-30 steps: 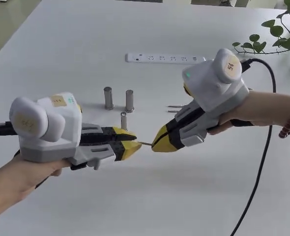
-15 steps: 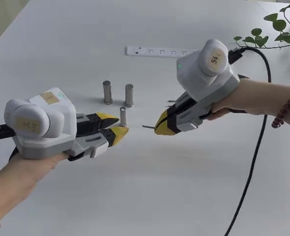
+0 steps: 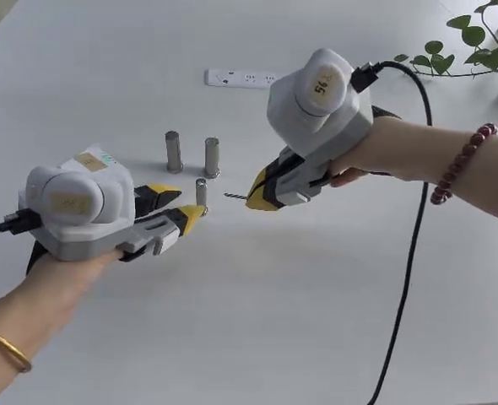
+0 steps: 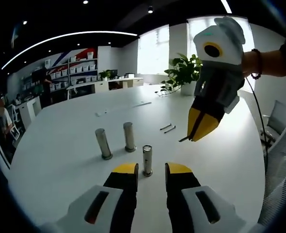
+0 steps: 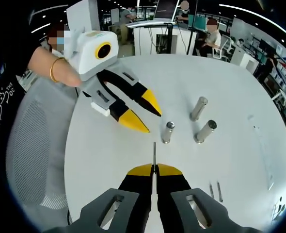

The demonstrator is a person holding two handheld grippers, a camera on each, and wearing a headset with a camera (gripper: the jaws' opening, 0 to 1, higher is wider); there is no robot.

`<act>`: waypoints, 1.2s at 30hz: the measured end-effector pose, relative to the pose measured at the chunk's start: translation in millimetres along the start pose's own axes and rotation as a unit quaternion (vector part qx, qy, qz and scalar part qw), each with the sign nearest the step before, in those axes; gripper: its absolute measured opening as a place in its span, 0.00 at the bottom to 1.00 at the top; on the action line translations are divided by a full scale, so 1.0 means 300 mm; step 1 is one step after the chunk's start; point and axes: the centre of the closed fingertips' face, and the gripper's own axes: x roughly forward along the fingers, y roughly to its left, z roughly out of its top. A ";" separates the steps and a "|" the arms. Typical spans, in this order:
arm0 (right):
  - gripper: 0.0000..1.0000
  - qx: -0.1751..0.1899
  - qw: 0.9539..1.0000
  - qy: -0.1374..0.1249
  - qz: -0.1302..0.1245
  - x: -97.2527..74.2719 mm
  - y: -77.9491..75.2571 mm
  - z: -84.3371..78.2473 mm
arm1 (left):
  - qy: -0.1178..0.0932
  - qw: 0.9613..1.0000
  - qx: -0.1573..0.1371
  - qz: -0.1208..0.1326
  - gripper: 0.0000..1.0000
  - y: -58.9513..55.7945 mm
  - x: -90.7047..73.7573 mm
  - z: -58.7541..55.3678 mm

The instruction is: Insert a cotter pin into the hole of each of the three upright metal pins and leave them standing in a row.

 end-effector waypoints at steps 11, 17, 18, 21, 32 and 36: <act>0.00 0.026 1.000 0.014 -0.012 0.044 -0.045 -0.002 | 0.013 1.000 0.014 0.003 0.20 0.013 0.070 -0.032; 0.00 0.030 0.999 0.018 -0.008 0.050 -0.042 0.002 | 0.012 1.000 0.006 -0.001 0.16 0.020 0.101 -0.034; 0.00 0.031 0.999 0.018 -0.006 0.053 -0.042 0.005 | 0.011 1.000 0.005 -0.001 0.16 0.021 0.104 -0.033; 0.00 0.031 0.999 0.017 -0.004 0.061 -0.044 0.013 | 0.009 1.000 0.008 0.001 0.15 0.025 0.112 -0.029; 0.00 0.027 0.999 0.016 0.005 0.086 -0.054 0.040 | 0.008 1.000 0.007 0.001 0.08 0.020 0.117 -0.035; 0.00 0.022 1.000 0.018 0.004 0.089 -0.058 0.040 | 0.006 1.000 0.003 0.007 0.07 0.021 0.118 -0.035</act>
